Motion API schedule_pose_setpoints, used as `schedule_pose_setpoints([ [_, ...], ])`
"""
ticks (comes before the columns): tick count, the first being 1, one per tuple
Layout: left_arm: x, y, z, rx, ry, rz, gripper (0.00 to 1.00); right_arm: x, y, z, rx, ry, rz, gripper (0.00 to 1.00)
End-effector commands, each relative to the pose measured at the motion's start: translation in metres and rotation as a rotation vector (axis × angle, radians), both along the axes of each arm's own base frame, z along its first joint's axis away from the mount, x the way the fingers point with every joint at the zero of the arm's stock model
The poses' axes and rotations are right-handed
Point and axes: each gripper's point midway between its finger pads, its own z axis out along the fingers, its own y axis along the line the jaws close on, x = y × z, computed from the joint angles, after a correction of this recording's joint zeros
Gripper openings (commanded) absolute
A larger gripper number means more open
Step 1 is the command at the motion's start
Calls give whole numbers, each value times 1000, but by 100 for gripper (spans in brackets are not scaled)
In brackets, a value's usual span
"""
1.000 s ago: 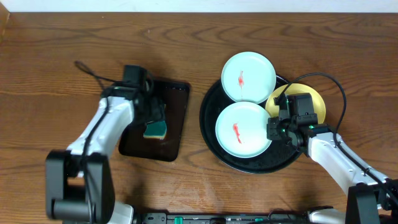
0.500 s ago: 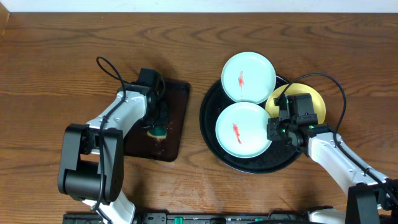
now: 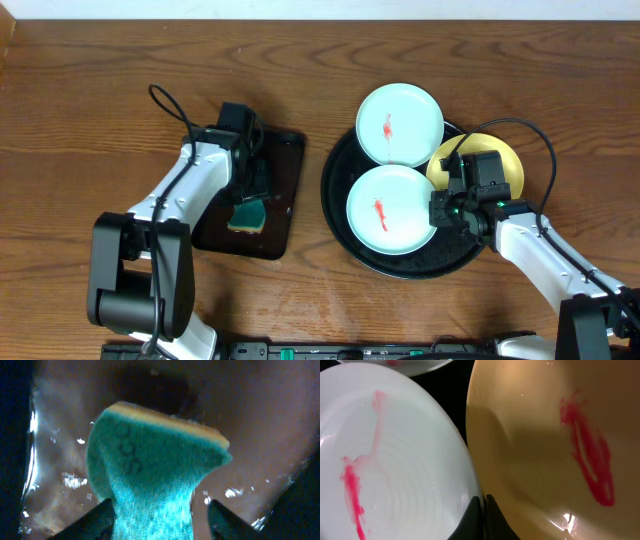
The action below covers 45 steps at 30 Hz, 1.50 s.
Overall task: Clean dirty plates on tray and stack at the side
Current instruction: 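Grasp the green sponge with the left gripper, then carry the sponge with the left gripper onto the front pale green plate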
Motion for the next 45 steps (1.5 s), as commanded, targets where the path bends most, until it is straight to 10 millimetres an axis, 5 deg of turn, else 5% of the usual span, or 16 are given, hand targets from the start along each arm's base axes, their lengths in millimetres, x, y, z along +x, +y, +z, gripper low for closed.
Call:
schedule_pose_setpoints([
  [1, -18, 7, -30, 30, 62, 1, 51, -2, -3, -3, -20, 8, -7, 1],
  [4, -25, 8, -42, 34, 87, 0, 43, -3, -4, -3, -21, 11, -7, 1],
  [7, -27, 8, -46, 36, 104, 0, 9, -3, -4, -3, -21, 12, -7, 1],
  [12, -21, 7, -23, 36, 104, 0, 7, -3, -4, -3, -21, 12, -7, 1],
  [18, 0, -8, 35, 5, 90, -21, 7, -3, -4, -3, -21, 12, -7, 1],
  [22, 9, -59, 72, -126, 55, -110, 7, -3, -4, -3, -21, 12, -7, 1],
  [26, 12, -116, 81, -251, 0, -157, 7, -3, -4, -3, -20, 12, -8, 1],
  [32, 7, -173, 67, -303, -51, -148, 8, -5, -4, -4, 24, 46, -115, 1],
  [38, -3, -241, 51, -373, -121, -259, 7, -7, 4, -3, 39, 42, -29, 1],
  [45, -41, -286, -2, -349, -30, -337, 7, -11, 6, -4, 32, 47, 13, 1],
])
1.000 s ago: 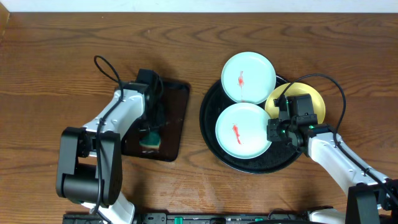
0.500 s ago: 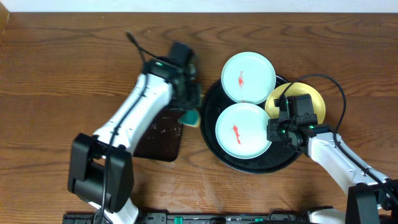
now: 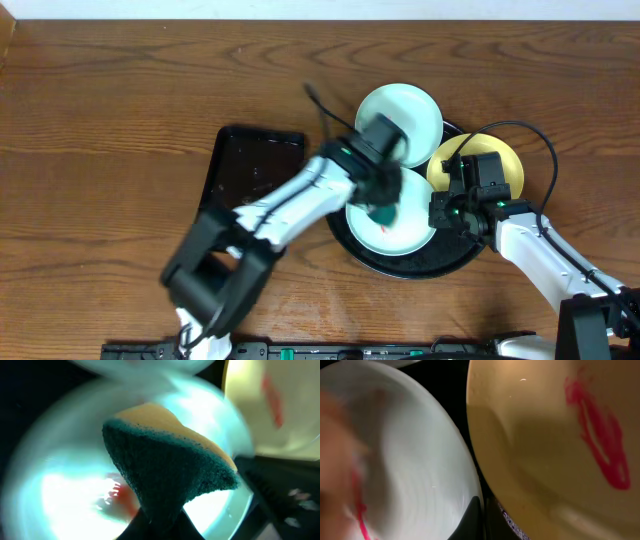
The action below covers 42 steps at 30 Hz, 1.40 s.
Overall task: Clean dirty plates on tray and stack at the side
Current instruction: 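Carry the sponge with the left gripper onto the front pale green plate, then scrub the front pale green plate with the sponge in the left gripper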
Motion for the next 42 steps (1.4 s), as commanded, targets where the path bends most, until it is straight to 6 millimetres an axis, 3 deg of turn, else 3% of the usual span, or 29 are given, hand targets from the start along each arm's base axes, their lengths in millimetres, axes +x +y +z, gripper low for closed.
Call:
schedule_pose_setpoints([
  [1, -22, -10, -34, 42, 83, -5, 7, -4, 3, -2, 0, 5, 43, 1],
  [4, -27, -8, -54, 77, 111, -16, 8, -4, 3, -2, 0, 4, 43, 1],
  [7, -18, 12, -61, 130, 125, 38, 7, -5, 3, -2, -1, 8, 43, 1],
  [13, 25, 90, -49, 467, -14, 179, 7, -4, 3, -2, -2, 7, 42, 1],
  [17, 32, 99, -42, 520, -55, 147, 7, -4, 2, -2, -8, 4, 51, 1],
  [20, 27, 83, -46, 443, -12, 132, 8, -4, 1, -3, -12, 4, 49, 1],
  [26, 1, 10, -60, 106, 181, 53, 8, -4, 1, -3, -12, 4, 49, 1],
  [29, -9, -14, -67, 26, 219, 2, 8, -4, 1, -3, -12, 4, 49, 1],
  [34, -19, -44, -62, -53, 183, -82, 8, -4, 1, -3, -12, 5, 49, 1],
  [36, -22, -57, -59, -78, 142, -134, 14, -4, 1, -3, -12, 4, 50, 1],
  [42, -24, -69, -56, -107, 92, -194, 16, -6, 1, -3, -18, 9, 63, 1],
])
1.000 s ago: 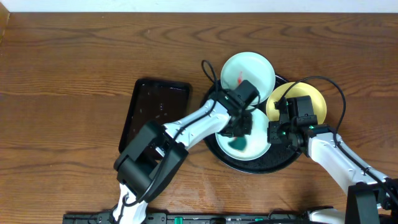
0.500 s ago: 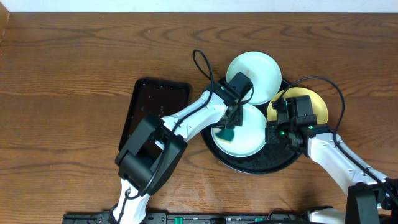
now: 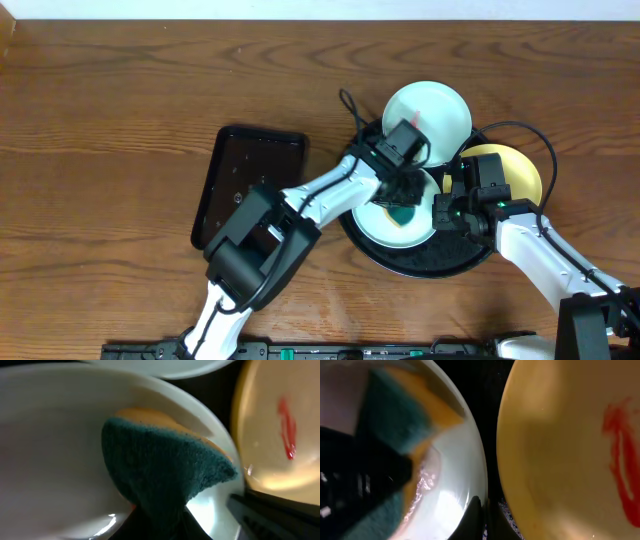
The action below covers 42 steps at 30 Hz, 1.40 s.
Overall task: Clean dirty plates on tray and stack at the side
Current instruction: 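Scrub the front pale green plate with the sponge in the left gripper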
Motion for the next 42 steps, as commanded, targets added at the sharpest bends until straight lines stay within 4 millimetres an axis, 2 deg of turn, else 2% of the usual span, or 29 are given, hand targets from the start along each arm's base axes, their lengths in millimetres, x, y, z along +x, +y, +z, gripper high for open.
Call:
schedule_pose_setpoints([
  [1, -33, -15, -22, -19, 83, -109, 16, -5, 12, 1, 49, 12, 62, 1],
  [4, -30, -8, -25, 7, 84, -91, 8, -5, 12, 1, 49, 13, 62, 1],
  [6, -27, 4, -30, 59, 88, -63, 8, -5, 12, 1, 49, 12, 62, 1],
  [9, -19, 37, -41, 201, 100, 41, 7, -5, 12, 1, 49, 13, 62, 1],
  [11, -13, 62, -40, 301, 91, 102, 8, -5, 12, 1, 49, 12, 62, 1],
  [14, 1, 97, -28, 446, 32, 172, 8, -5, 12, 1, 48, 12, 62, 1],
  [16, 15, 121, -10, 551, -47, 213, 8, -5, 12, 1, 48, 12, 62, 1],
  [19, 27, 143, 11, 645, -140, 250, 7, -5, 10, 0, 34, 11, 56, 1],
  [21, 28, 148, 15, 668, -160, 256, 7, -5, 8, 0, 23, 13, 52, 1],
  [24, 23, 141, 9, 635, -119, 242, 7, -6, 8, 0, 22, 17, 52, 1],
  [26, 12, 124, 1, 555, -42, 214, 8, -6, 8, 0, 23, 17, 52, 1],
  [30, -17, 76, -7, 316, 133, 129, 8, -6, 8, 0, 23, 16, 52, 1],
  [35, -48, 22, 7, 86, 250, 8, 8, -5, 8, 0, 23, 16, 52, 1],
  [38, -57, 4, 12, 36, 243, -39, 8, -6, 8, 0, 23, 16, 52, 1],
  [42, -61, -3, 13, 28, 212, -76, 8, -6, 8, 0, 23, 16, 52, 1],
])
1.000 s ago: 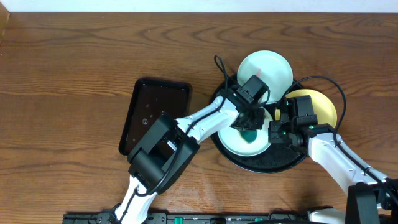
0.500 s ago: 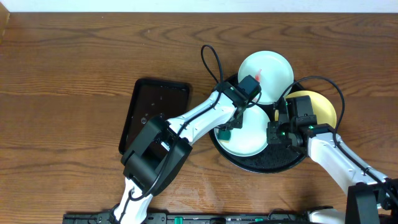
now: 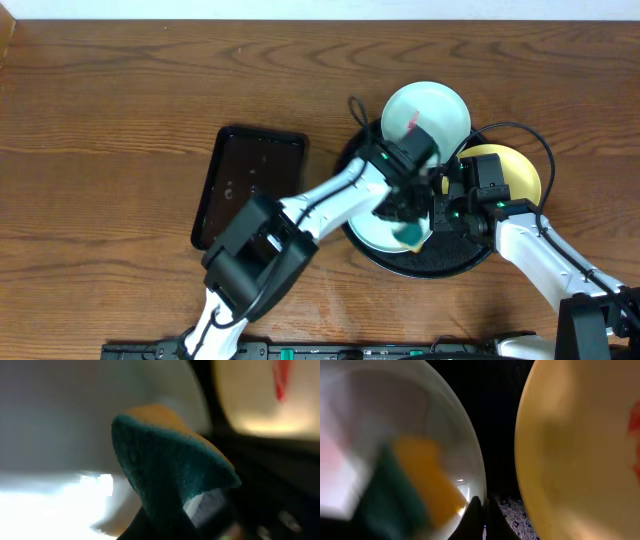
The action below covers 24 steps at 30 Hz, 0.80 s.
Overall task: Clean dirty plates on tray and stack at the side
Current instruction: 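Scrub the front pale green plate with the sponge in the left gripper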
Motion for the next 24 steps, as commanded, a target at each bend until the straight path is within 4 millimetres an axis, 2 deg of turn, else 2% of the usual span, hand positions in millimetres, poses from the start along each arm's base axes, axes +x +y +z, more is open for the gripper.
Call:
schedule_pose_setpoints([
  [1, -13, -2, -9, -11, 52, -33, 8, -1, 0, 0, -9, 2, 19, 1],
  [7, 15, 38, -26, 198, -73, 59, 8, -1, 0, 0, -8, 1, 18, 1],
  [12, 47, 71, -30, 379, -253, 127, 8, -1, 0, 0, -8, 1, 18, 1],
  [16, 73, 112, -23, 596, -435, 154, 8, -1, 0, 0, -8, 1, 18, 1],
  [19, 86, 143, -10, 767, -546, 169, 8, -1, 0, 0, -9, 1, 18, 1],
  [21, 89, 153, -2, 829, -576, 163, 8, -1, 0, 0, -8, 1, 18, 1],
  [24, 86, 155, -2, 834, -564, 157, 8, -2, 0, 0, -9, 2, 18, 1],
])
